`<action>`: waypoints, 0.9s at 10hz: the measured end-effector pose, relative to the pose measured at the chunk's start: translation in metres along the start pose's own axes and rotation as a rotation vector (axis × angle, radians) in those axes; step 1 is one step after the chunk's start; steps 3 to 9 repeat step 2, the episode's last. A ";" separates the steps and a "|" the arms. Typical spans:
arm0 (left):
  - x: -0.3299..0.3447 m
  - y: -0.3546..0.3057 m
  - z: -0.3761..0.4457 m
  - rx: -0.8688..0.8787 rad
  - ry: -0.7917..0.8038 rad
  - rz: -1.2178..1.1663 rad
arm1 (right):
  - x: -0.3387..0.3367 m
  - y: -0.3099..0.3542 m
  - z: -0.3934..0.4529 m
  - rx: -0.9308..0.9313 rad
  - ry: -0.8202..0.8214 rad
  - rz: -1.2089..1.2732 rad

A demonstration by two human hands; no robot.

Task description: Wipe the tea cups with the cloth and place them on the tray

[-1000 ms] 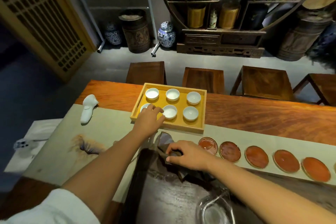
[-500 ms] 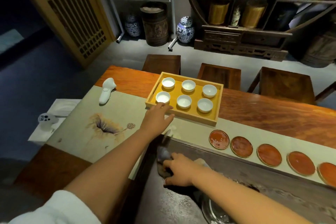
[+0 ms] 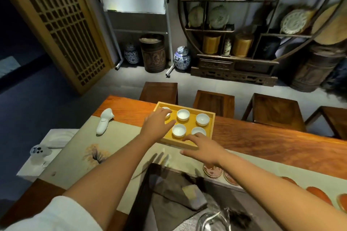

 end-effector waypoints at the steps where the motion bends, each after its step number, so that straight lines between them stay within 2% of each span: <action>1: -0.029 -0.029 0.026 0.068 -0.041 0.041 | -0.062 -0.005 -0.002 0.025 -0.102 0.004; 2: -0.059 -0.062 0.045 0.094 -0.043 0.080 | -0.120 -0.010 -0.016 0.050 -0.196 -0.003; 9: -0.059 -0.062 0.045 0.094 -0.043 0.080 | -0.120 -0.010 -0.016 0.050 -0.196 -0.003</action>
Point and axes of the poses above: each hand's wrist, its own z-axis towards the middle knuckle, its own x-axis out of the palm, y = z × x, the point moved 2 cm from there along z, towards the middle knuckle, and after that the axes turned 3 degrees about x, right-handed, at the moved point
